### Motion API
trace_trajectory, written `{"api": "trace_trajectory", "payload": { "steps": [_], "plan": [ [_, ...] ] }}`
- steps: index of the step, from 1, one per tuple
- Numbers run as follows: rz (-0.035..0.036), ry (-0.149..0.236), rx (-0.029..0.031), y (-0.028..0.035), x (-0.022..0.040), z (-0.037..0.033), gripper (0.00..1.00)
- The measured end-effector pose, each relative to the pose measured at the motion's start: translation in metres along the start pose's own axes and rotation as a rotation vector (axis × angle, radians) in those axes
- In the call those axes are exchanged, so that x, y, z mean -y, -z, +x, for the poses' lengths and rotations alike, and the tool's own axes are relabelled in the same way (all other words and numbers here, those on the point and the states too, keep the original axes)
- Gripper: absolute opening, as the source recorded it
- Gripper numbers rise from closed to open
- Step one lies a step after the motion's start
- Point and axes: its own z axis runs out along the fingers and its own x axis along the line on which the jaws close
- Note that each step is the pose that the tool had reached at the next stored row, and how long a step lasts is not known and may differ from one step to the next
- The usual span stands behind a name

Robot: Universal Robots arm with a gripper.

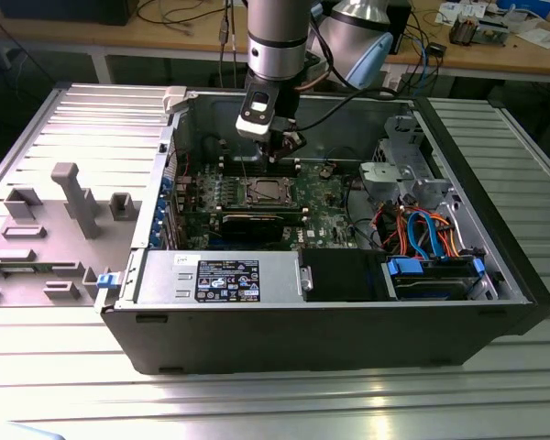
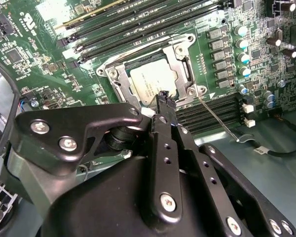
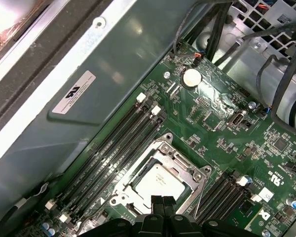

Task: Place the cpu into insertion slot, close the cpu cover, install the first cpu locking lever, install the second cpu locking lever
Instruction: 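Install the first cpu locking lever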

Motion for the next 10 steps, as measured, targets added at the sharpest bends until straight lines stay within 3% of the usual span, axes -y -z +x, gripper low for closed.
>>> {"api": "trace_trajectory", "payload": {
  "steps": [5,10],
  "plan": [
    [0.0005,0.072,-0.0014,0.0,0.0,0.0,0.11],
    [0.0012,0.172,-0.0032,0.0,0.0,0.0,0.11]
  ]
}}
